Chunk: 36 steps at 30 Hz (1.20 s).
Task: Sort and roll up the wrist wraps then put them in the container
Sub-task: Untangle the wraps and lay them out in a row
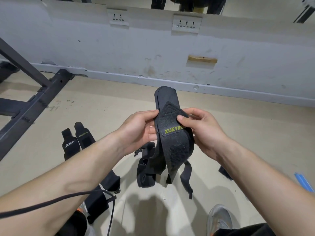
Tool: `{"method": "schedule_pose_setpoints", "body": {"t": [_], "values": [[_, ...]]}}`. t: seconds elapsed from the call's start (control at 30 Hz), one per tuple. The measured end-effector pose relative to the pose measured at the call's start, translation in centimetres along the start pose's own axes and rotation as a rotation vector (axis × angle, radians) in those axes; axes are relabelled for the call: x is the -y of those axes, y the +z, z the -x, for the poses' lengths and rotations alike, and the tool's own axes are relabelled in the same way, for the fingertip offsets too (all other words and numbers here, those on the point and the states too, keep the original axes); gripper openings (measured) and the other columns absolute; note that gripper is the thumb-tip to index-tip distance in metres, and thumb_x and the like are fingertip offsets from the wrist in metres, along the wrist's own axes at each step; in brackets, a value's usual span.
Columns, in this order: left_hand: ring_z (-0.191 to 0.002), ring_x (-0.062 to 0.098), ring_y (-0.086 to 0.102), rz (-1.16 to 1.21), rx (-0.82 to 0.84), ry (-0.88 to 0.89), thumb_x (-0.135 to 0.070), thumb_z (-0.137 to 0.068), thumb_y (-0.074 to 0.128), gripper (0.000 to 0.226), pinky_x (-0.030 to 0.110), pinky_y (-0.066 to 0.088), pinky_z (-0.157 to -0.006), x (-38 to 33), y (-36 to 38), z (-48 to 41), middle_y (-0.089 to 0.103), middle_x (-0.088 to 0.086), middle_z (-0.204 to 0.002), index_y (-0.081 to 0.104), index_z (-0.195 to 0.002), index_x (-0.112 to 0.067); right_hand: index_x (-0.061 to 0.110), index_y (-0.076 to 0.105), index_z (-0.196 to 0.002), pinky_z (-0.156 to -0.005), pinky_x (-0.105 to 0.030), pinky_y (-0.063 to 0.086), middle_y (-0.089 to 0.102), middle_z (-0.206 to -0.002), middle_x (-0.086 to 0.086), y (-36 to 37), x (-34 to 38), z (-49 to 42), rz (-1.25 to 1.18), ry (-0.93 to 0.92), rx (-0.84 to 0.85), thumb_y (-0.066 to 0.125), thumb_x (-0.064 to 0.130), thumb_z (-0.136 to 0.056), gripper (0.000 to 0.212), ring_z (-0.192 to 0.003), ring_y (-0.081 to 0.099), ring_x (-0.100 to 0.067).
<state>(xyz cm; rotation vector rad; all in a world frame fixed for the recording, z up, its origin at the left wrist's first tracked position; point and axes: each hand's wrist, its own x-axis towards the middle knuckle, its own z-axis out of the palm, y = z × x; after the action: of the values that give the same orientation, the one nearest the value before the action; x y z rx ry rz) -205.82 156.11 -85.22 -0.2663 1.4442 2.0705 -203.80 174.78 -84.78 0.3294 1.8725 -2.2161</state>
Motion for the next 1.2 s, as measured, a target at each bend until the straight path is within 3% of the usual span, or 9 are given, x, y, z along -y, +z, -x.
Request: {"method": "schedule_pose_setpoints", "body": {"t": [0.2,0.4,0.67,0.87,1.0,1.07,1.13,1.2], "values": [[-0.116,0.031,0.068,0.107,0.031,-0.053,-0.023,-0.106,0.042,0.039,0.041,0.056,-0.099,0.1,0.1,0.1,0.070,0.016,-0.128,0.063,-0.132,-0.004,0.006,0.073,-0.103,-0.056,-0.022,0.055,0.076,-0.082,-0.004,0.5,-0.2,0.4,-0.097,0.047,-0.016,0.066,0.005,-0.095,0.010,-0.064,0.071,-0.009],[-0.110,0.028,0.070,0.184,0.004,-0.049,-0.022,-0.105,0.044,0.040,0.039,0.059,-0.095,0.1,-0.2,0.1,0.069,0.016,-0.130,0.060,-0.136,-0.001,0.013,0.075,-0.102,-0.068,-0.025,0.059,0.077,-0.093,-0.001,0.4,-0.1,0.4,-0.136,0.036,0.040,0.064,0.006,-0.096,0.014,-0.081,0.073,-0.011],[-0.123,0.030,0.066,0.153,0.058,-0.036,-0.023,-0.106,0.042,0.040,0.039,0.058,-0.097,0.6,0.3,0.3,0.067,0.017,-0.133,0.062,-0.135,-0.004,0.011,0.074,-0.094,-0.060,-0.023,0.058,0.077,-0.079,-0.002,0.5,0.0,0.4,-0.103,0.080,-0.015,0.067,0.006,-0.095,0.008,-0.066,0.072,-0.009],[-0.113,0.027,0.070,0.006,0.080,0.031,-0.035,-0.105,0.046,0.040,0.041,0.055,-0.101,0.8,0.6,0.5,0.072,0.014,-0.126,0.067,-0.128,-0.009,0.007,0.072,-0.095,-0.066,-0.032,0.057,0.075,-0.077,-0.005,0.5,-0.5,0.0,-0.003,0.118,-0.084,0.073,0.011,-0.092,0.005,-0.061,0.070,-0.012],[-0.097,0.021,0.075,-0.197,0.001,0.176,-0.021,-0.102,0.059,0.029,0.030,0.060,-0.079,1.6,0.7,0.4,0.077,0.011,-0.110,0.068,-0.123,-0.002,0.006,0.069,-0.100,-0.054,-0.026,0.055,0.072,-0.076,-0.004,0.6,-0.9,0.0,0.095,0.140,-0.085,0.076,0.015,-0.091,0.015,-0.060,0.068,-0.012],[-0.090,0.019,0.075,-0.233,-0.043,0.197,-0.018,-0.104,0.057,0.027,0.027,0.060,-0.072,1.8,0.6,0.3,0.078,0.010,-0.105,0.069,-0.121,-0.001,0.012,0.062,-0.101,-0.063,-0.031,0.054,0.067,-0.085,-0.001,0.6,-1.6,-0.2,0.211,0.088,-0.132,0.083,0.026,-0.084,0.029,-0.071,0.067,-0.013],[-0.092,0.021,0.076,-0.237,-0.068,0.197,-0.019,-0.105,0.055,0.027,0.032,0.062,-0.076,1.6,0.5,0.3,0.078,0.011,-0.106,0.069,-0.120,-0.001,0.022,0.059,-0.100,-0.079,-0.032,0.054,0.064,-0.099,0.003,0.5,-2.0,-0.4,0.355,-0.010,-0.155,0.083,0.049,-0.072,0.045,-0.087,0.067,-0.013],[-0.095,0.023,0.076,-0.216,-0.088,0.204,-0.021,-0.105,0.054,0.028,0.033,0.062,-0.078,1.2,0.4,0.4,0.078,0.011,-0.108,0.069,-0.120,-0.002,0.026,0.067,-0.105,-0.095,-0.035,0.055,0.073,-0.108,0.004,0.3,-2.0,-0.4,0.416,-0.046,-0.017,0.073,0.059,-0.079,0.042,-0.099,0.071,-0.011]]}}
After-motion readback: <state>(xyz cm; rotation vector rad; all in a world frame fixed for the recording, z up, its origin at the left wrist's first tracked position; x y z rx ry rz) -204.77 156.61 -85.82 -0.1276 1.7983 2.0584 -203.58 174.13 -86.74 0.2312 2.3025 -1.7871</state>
